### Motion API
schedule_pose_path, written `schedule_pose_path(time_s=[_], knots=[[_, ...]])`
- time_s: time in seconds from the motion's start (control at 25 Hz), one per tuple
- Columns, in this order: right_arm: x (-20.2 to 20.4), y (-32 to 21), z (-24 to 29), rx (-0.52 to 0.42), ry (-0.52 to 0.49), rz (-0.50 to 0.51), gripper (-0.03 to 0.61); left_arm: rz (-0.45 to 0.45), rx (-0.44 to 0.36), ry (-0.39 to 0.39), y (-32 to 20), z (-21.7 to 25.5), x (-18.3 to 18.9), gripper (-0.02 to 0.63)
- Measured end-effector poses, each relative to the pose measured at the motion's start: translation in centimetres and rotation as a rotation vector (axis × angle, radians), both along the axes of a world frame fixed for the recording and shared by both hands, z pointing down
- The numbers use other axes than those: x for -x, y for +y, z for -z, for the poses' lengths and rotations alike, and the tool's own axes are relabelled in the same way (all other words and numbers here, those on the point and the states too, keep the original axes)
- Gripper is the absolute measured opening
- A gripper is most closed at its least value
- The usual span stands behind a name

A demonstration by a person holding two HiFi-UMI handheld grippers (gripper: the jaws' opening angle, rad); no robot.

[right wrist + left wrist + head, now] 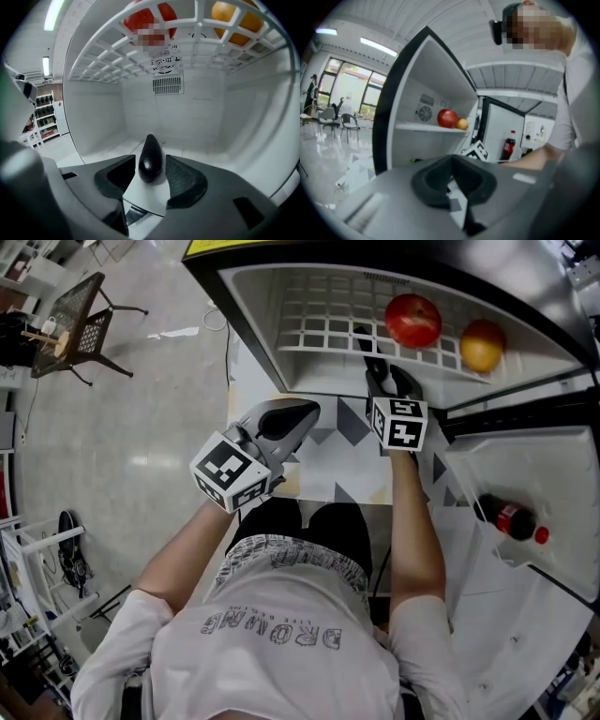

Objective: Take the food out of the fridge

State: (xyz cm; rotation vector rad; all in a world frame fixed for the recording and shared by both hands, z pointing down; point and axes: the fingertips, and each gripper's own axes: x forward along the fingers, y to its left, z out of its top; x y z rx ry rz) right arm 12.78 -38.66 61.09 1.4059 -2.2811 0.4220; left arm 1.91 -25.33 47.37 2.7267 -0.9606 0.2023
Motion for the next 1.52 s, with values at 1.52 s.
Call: schedule_pose_path(time_s=[1.52], knots=[[-0.6, 11.1, 7.1, 0.054, -0.048, -0.121, 0.166, -0.095, -0.034, 0.027, 5.1, 7.8, 1.1, 0.006]])
